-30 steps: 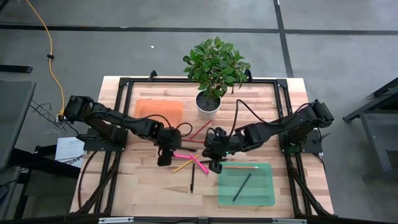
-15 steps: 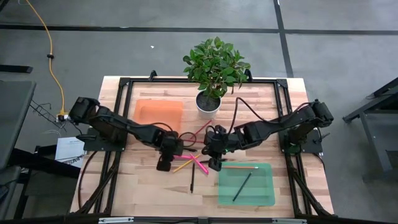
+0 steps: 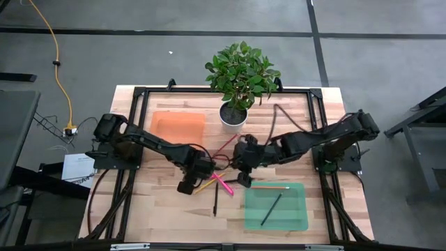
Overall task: Sort pens & pencils
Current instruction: Put the left pink pen into the orange bin
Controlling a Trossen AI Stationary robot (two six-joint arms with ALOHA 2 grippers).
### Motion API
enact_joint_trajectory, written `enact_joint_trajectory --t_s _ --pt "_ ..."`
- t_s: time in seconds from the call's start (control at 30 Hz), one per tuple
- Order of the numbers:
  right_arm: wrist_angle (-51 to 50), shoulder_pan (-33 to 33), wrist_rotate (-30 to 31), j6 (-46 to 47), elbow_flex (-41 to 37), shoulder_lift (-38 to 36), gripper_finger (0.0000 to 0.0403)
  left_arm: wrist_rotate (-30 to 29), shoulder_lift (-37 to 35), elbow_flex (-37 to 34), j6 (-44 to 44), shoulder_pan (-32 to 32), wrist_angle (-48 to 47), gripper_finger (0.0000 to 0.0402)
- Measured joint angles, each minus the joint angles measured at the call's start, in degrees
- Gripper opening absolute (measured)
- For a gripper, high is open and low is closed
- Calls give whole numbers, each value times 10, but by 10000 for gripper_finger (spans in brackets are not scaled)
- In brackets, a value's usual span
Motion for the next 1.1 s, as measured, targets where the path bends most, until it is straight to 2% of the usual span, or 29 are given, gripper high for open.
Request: enact_joint_trajectory --t_s 0.3,1.1 --pt "-1 0 38 -19 0 -72 64 -14 7 0 -16 0 11 142" --pt "-5 0 44 -23 0 -71 64 -25 13 0 -41 18 1 143"
